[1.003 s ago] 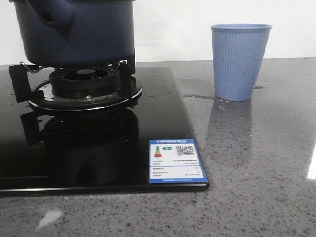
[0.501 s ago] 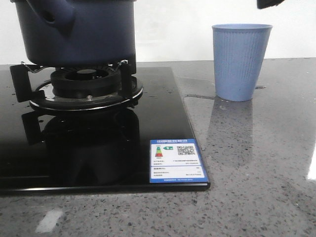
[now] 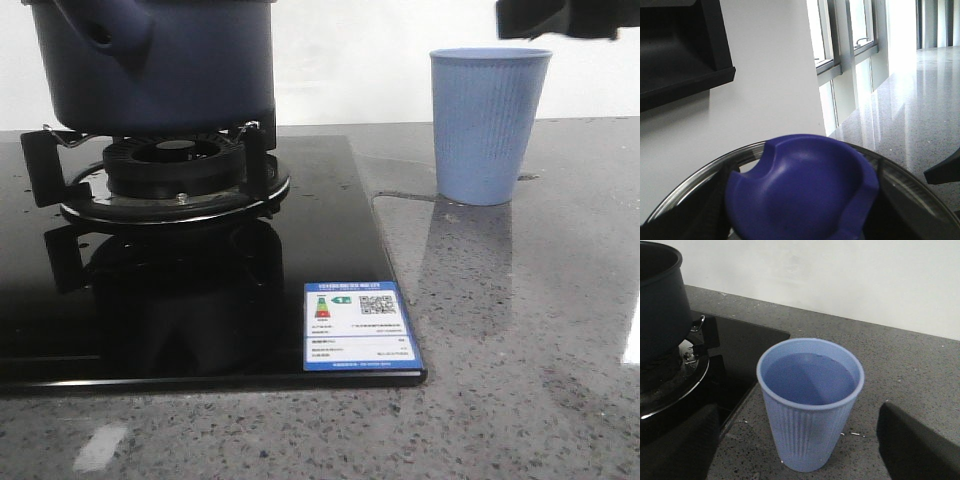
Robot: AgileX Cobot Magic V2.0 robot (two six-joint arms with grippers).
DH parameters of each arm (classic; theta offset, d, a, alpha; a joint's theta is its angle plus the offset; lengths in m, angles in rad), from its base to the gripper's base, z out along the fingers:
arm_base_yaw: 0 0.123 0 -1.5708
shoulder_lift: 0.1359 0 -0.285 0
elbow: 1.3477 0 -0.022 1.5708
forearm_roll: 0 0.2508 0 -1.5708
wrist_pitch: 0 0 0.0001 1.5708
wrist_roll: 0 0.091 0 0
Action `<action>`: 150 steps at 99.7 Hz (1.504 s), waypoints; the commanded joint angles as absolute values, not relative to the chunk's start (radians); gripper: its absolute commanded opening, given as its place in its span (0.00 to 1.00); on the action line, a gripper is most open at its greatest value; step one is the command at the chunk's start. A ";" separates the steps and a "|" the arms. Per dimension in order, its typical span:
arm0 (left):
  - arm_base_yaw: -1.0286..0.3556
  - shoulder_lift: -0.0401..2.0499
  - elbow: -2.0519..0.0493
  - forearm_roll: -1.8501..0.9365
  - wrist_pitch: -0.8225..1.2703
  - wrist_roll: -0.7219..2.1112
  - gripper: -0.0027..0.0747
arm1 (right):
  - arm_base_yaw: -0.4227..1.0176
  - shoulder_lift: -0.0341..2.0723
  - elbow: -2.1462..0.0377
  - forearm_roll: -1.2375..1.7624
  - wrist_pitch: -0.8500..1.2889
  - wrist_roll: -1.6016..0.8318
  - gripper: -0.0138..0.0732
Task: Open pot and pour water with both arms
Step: 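Lower right gripper around the light blue ribbed cup and close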
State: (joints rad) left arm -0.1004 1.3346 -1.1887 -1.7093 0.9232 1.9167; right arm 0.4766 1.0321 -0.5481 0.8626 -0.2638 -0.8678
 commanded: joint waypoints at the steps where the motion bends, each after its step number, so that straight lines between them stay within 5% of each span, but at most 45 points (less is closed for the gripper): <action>1: -0.107 1.297 -1.229 -1.804 0.952 1.905 0.33 | 0.508 1.050 -0.571 0.846 -0.388 -0.874 0.80; 49: -0.107 1.297 -1.229 -1.804 0.957 1.905 0.33 | 0.511 1.171 -0.569 0.928 -0.464 -0.750 0.80; 150: -0.107 1.297 -1.229 -1.804 0.977 1.905 0.33 | 0.507 1.359 -0.569 0.597 -0.734 -0.360 0.80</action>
State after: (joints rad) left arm -0.1004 1.3346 -1.1887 -1.7093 0.9439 1.9149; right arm 0.5112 1.3773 -0.5457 0.6214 -0.6231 -0.3688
